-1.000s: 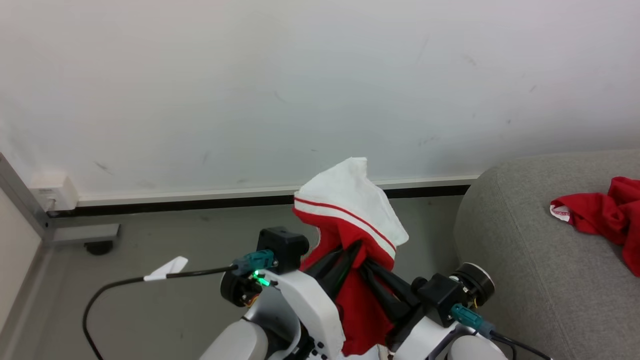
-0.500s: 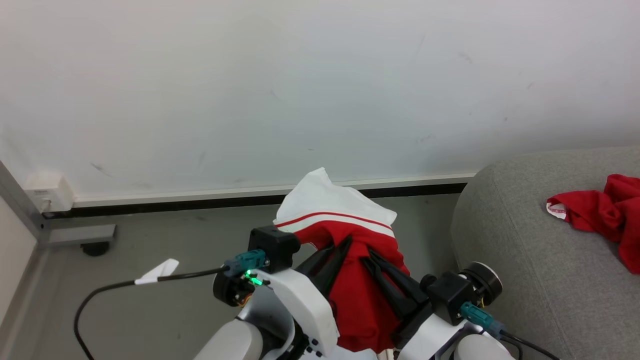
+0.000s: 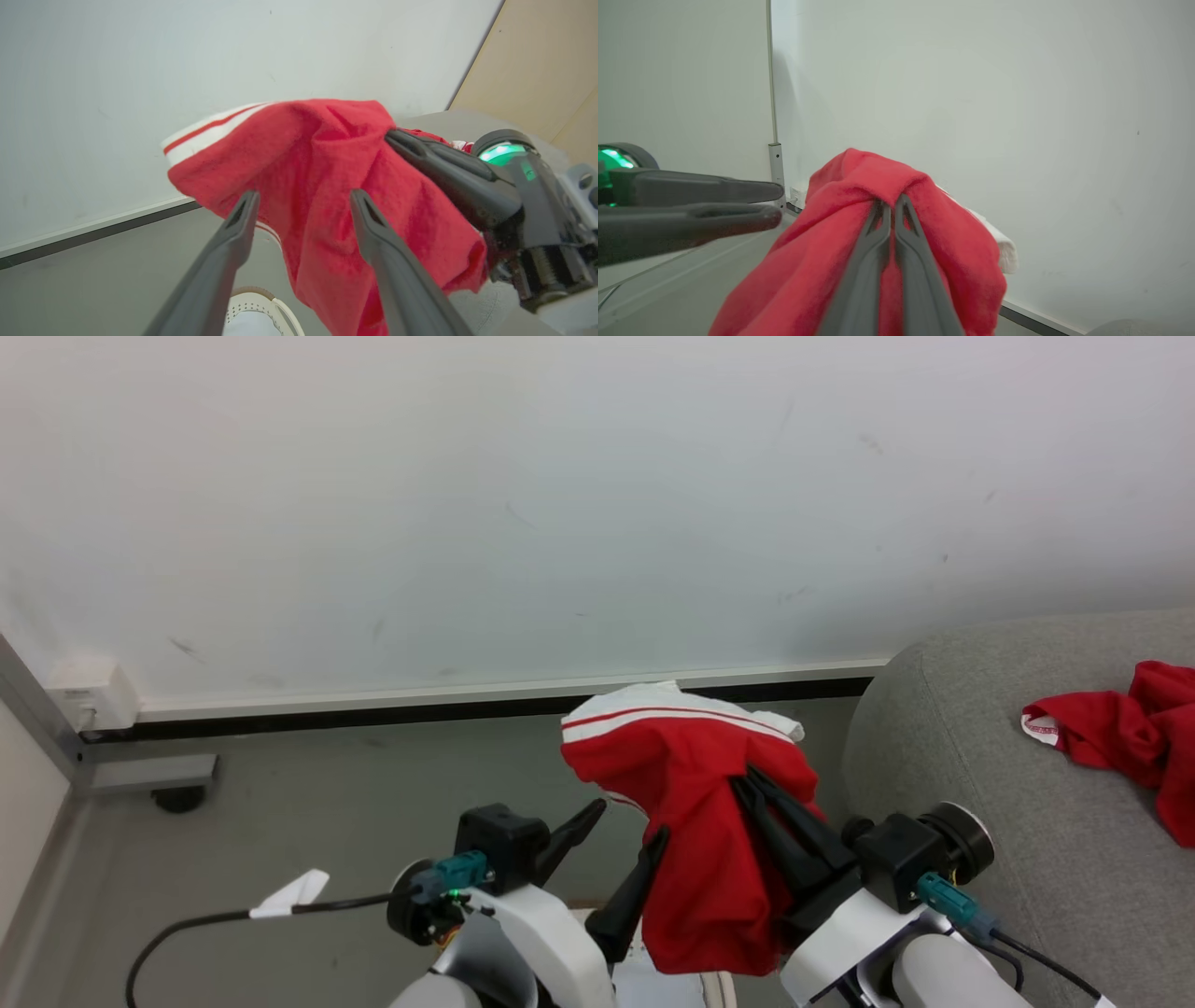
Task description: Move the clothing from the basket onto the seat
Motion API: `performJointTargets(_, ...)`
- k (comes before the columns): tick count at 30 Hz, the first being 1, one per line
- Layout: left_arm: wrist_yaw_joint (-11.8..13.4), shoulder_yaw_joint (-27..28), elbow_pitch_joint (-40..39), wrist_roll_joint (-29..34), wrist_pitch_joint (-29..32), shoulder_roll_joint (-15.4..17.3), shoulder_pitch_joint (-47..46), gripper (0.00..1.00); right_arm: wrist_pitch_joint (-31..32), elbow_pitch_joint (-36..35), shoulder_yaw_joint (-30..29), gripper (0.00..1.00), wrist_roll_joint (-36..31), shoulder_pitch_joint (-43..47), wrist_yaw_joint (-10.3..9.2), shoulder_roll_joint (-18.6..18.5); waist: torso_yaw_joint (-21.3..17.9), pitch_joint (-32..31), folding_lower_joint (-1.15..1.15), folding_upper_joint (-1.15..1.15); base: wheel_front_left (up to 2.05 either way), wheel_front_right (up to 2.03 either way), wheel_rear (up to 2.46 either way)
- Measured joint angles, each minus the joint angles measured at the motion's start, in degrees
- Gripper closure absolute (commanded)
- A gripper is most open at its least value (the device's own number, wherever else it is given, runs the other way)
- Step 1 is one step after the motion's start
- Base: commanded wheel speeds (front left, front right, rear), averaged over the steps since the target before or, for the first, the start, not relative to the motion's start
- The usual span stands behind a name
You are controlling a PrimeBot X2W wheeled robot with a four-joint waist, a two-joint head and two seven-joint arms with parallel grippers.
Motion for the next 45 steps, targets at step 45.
performJointTargets(45,-0.5,-3.4,0.1,0.5,-5.0,-0.5,0.3,0.00,0.0,-7.8,-10.1,1.00,-3.0,4.7,0.00,-4.6,-17.0,3.0,-0.01,0.00,0.00,0.00,0.00)
